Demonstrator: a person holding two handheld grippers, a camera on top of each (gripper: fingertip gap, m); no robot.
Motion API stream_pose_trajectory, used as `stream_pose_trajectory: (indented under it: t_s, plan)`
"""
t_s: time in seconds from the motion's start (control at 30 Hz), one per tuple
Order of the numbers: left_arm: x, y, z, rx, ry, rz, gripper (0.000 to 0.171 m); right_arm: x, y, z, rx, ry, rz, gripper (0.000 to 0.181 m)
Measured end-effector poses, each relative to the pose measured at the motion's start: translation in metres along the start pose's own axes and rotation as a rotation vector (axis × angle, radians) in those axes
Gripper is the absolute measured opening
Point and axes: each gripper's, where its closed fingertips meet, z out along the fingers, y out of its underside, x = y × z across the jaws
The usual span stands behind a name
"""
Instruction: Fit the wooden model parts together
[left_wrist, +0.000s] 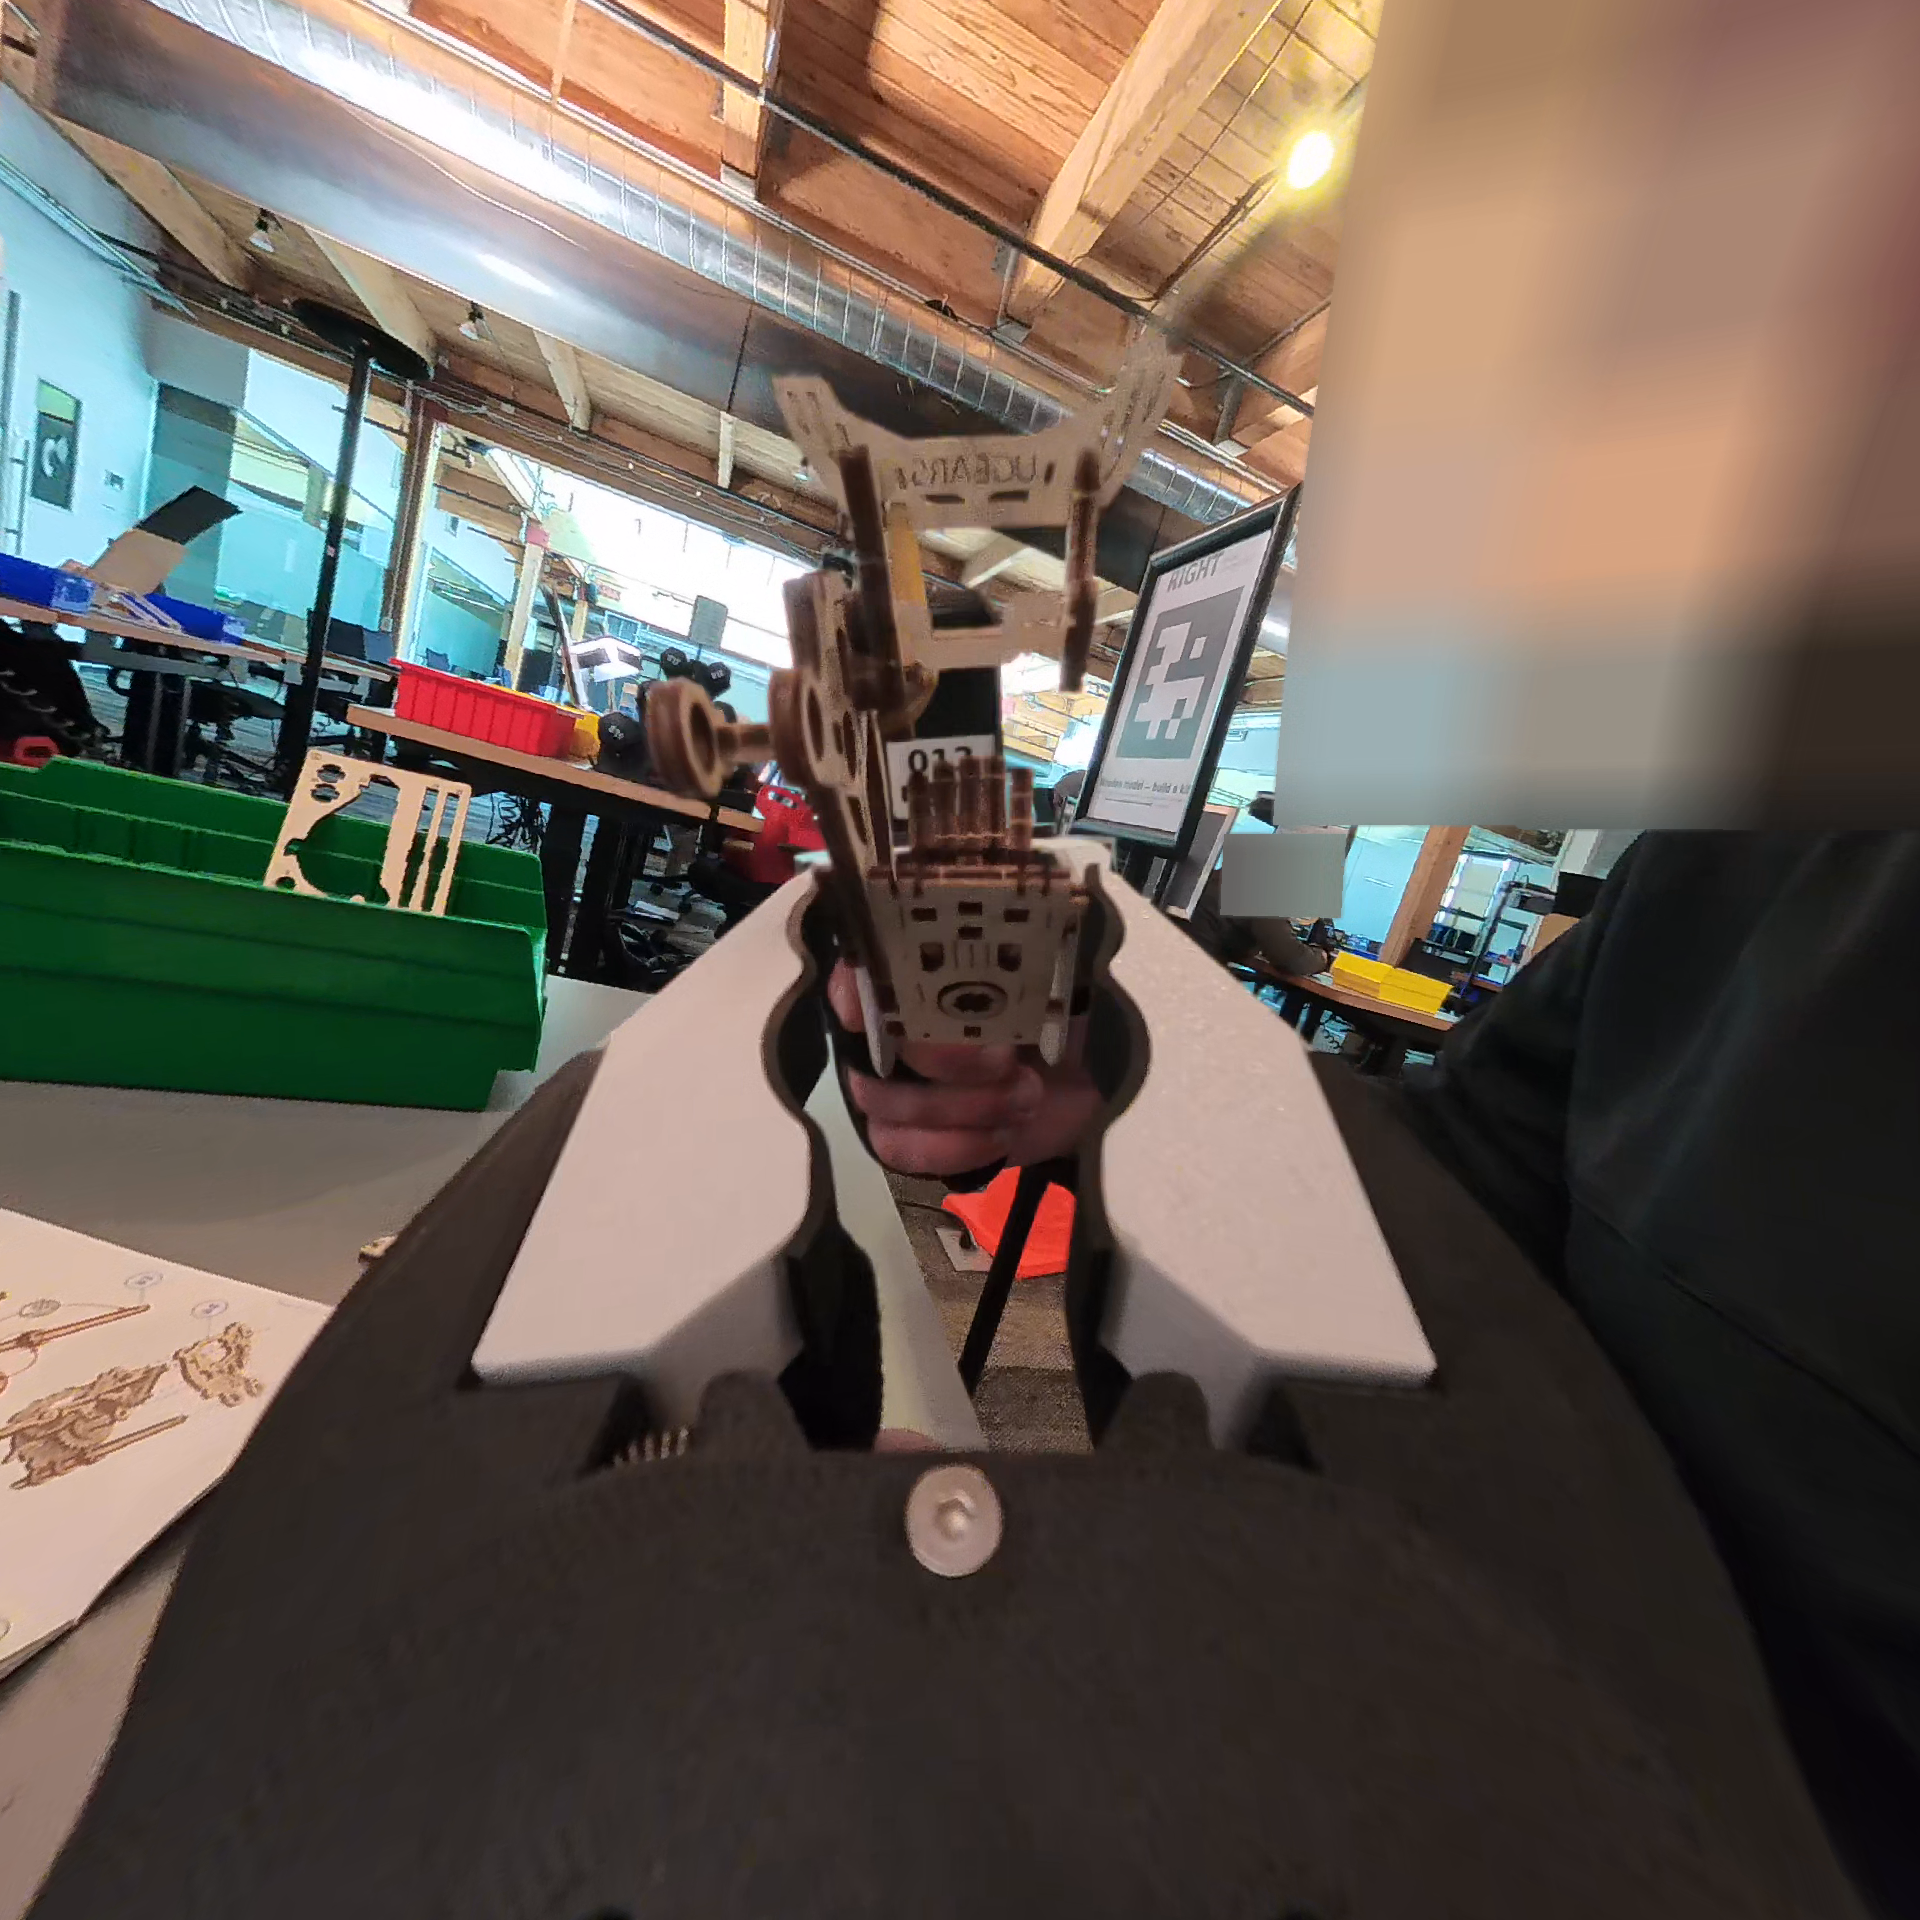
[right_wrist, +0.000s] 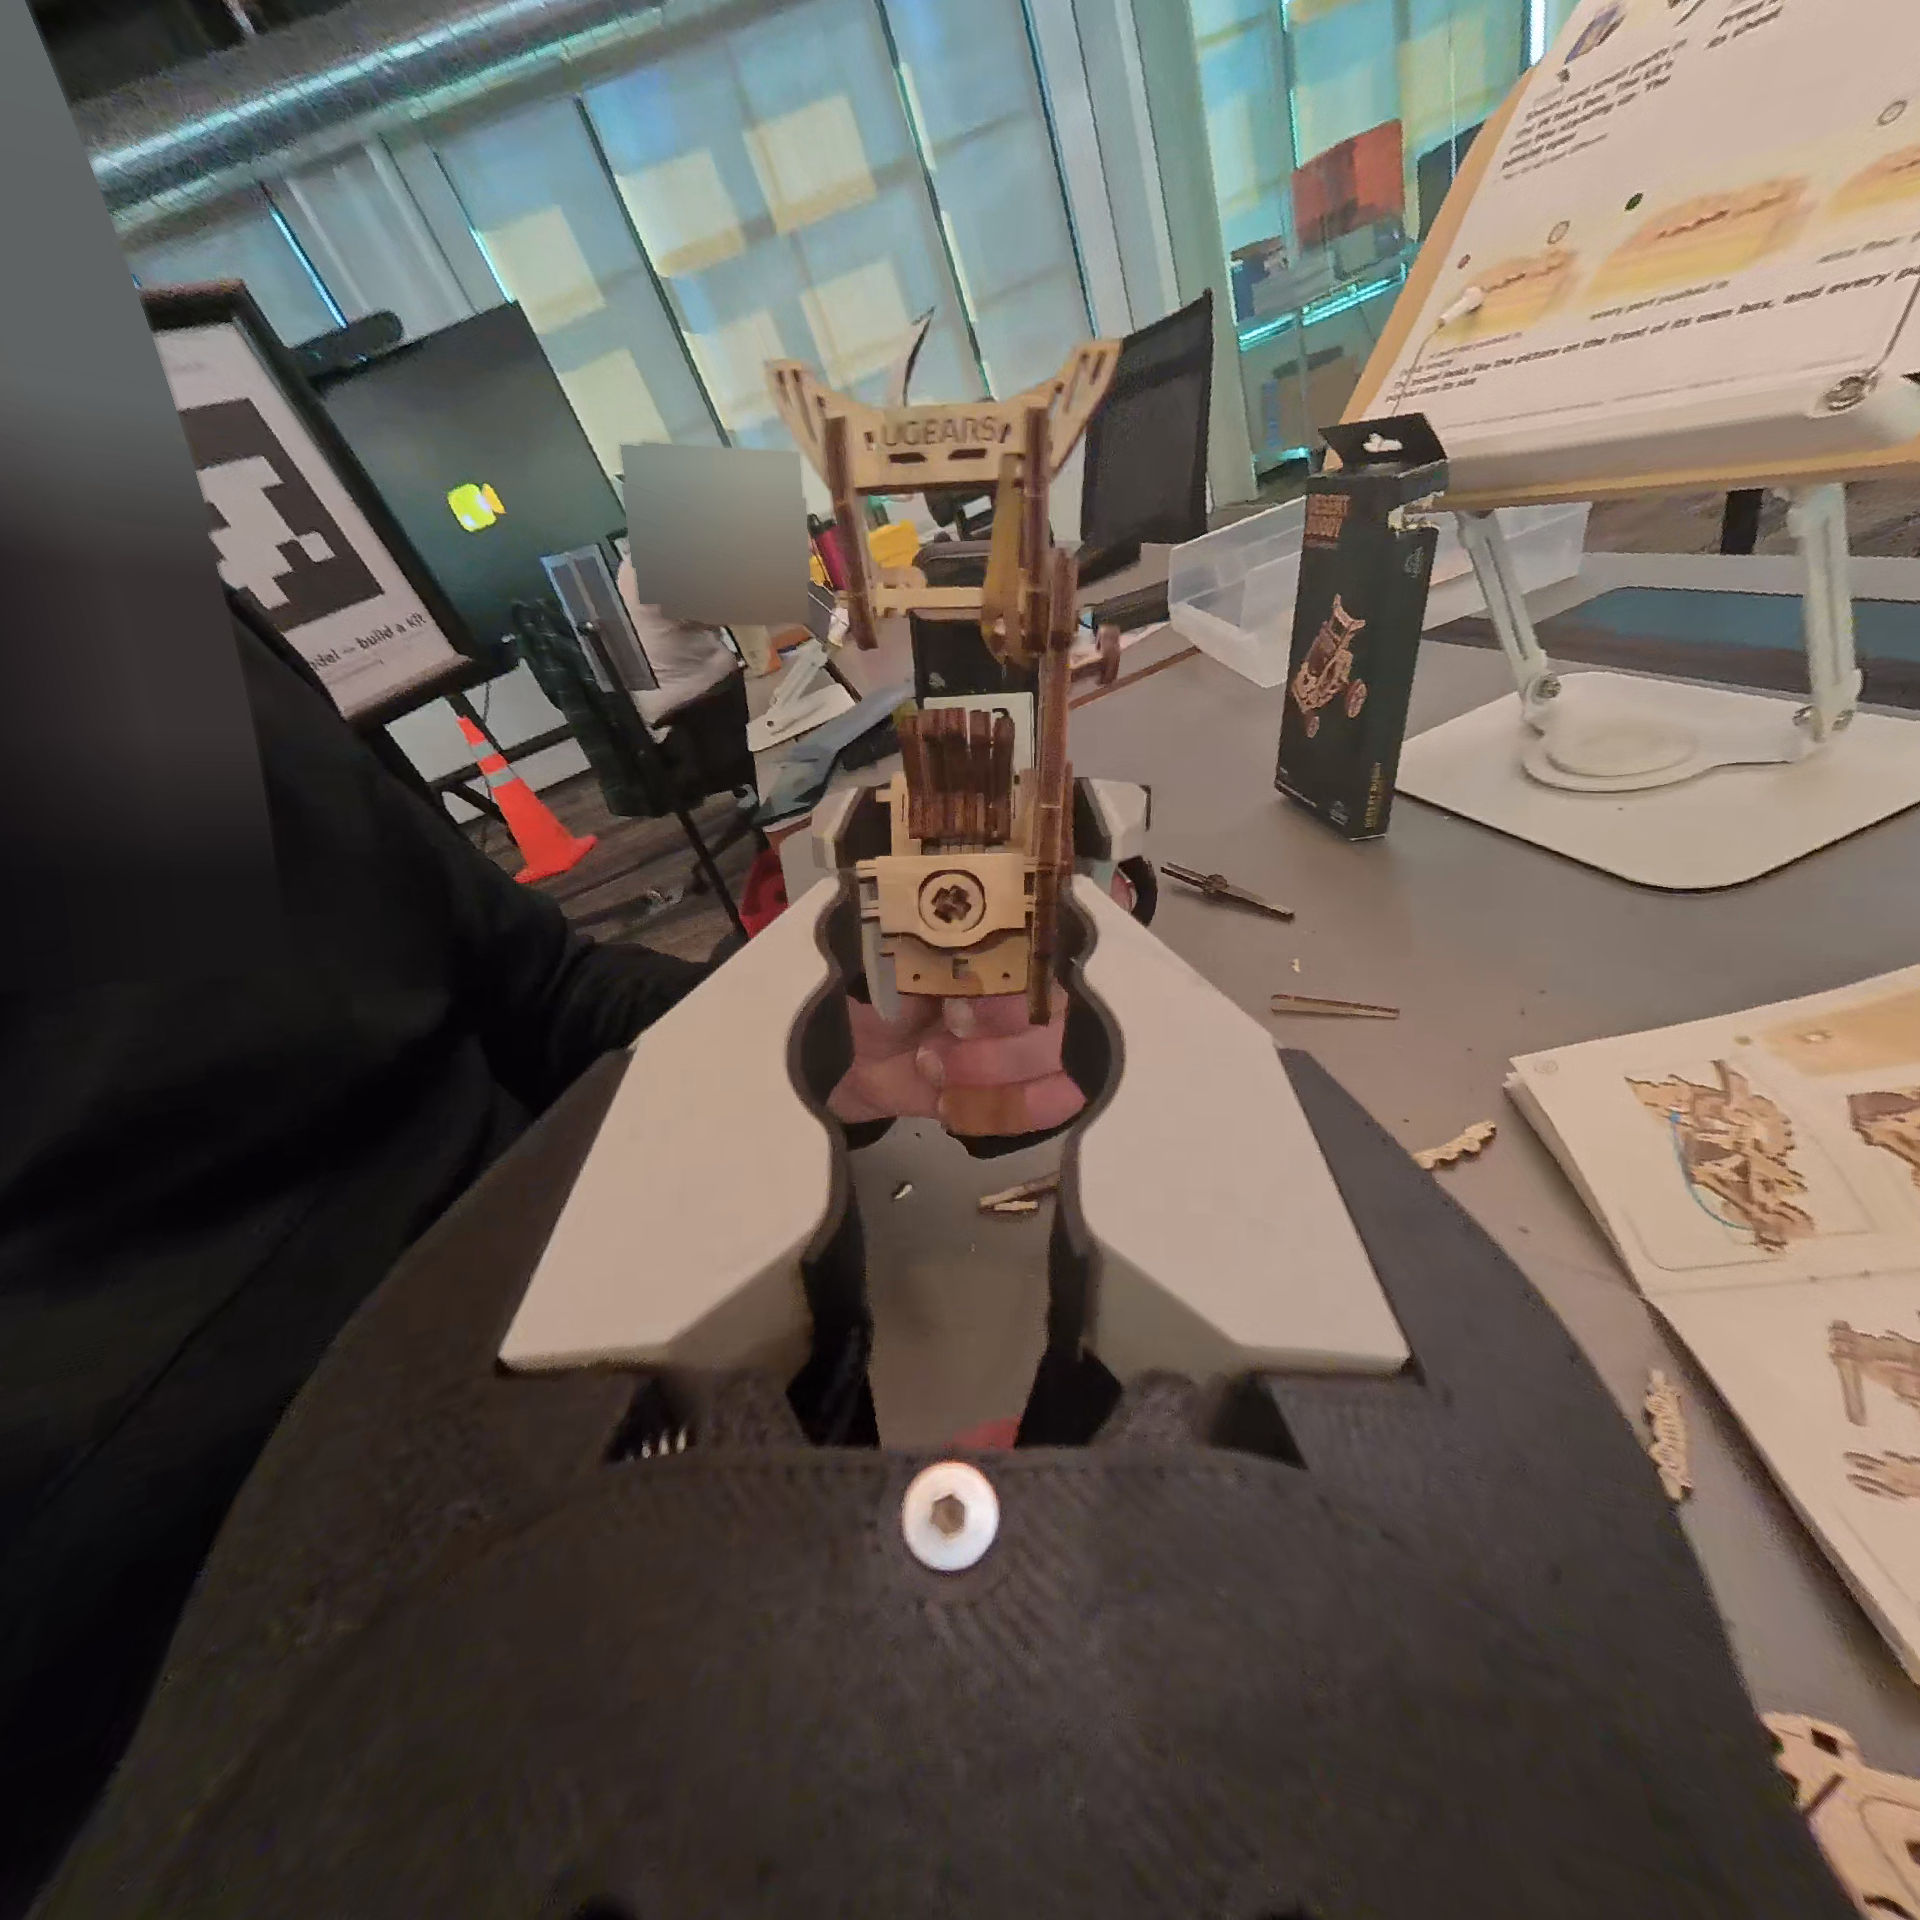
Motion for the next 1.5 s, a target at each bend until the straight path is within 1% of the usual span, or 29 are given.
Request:
stream_pose_trajectory:
  t_s: [0.07,0.13,0.23,0.3,0.4,0.5,0.6,0.67,1.13,1.5]
  plan:
    - [0.0,-0.001,0.001,0.003,-0.005,0.012,0.045,0.0,0.004,0.001,0.003,-0.01,0.023,0.034]
    - [0.002,-0.002,0.001,0.008,0.01,0.007,0.045,-0.001,0.009,0.005,-0.014,-0.001,0.009,0.034]
    - [0.002,-0.002,0.001,0.01,0.012,-0.001,0.045,-0.002,0.003,0.002,0.03,0.006,0.013,0.033]
    - [0.001,-0.002,0.0,0.022,0.014,-0.013,0.045,-0.001,0.003,0.002,0.023,0.021,0.004,0.033]
    - [-0.001,0.0,0.0,0.014,0.008,-0.022,0.045,0.001,-0.001,0.0,0.051,0.027,0.01,0.033]
    - [-0.002,0.0,-0.001,0.036,0.015,-0.051,0.045,0.002,-0.003,-0.001,0.073,0.03,0.017,0.033]
    - [-0.003,0.0,-0.001,0.041,0.003,-0.042,0.045,0.003,-0.003,-0.002,0.082,0.031,0.021,0.033]
    - [-0.002,0.0,0.0,0.044,0.003,-0.033,0.045,0.002,-0.002,-0.002,0.08,0.036,0.017,0.036]
    - [-0.002,0.0,0.002,0.047,-0.011,-0.029,0.045,0.0,-0.002,0.0,0.093,0.036,0.021,0.036]
    - [0.002,-0.001,0.003,0.089,0.001,-0.053,0.044,-0.003,-0.002,0.001,0.09,0.043,0.013,0.034]
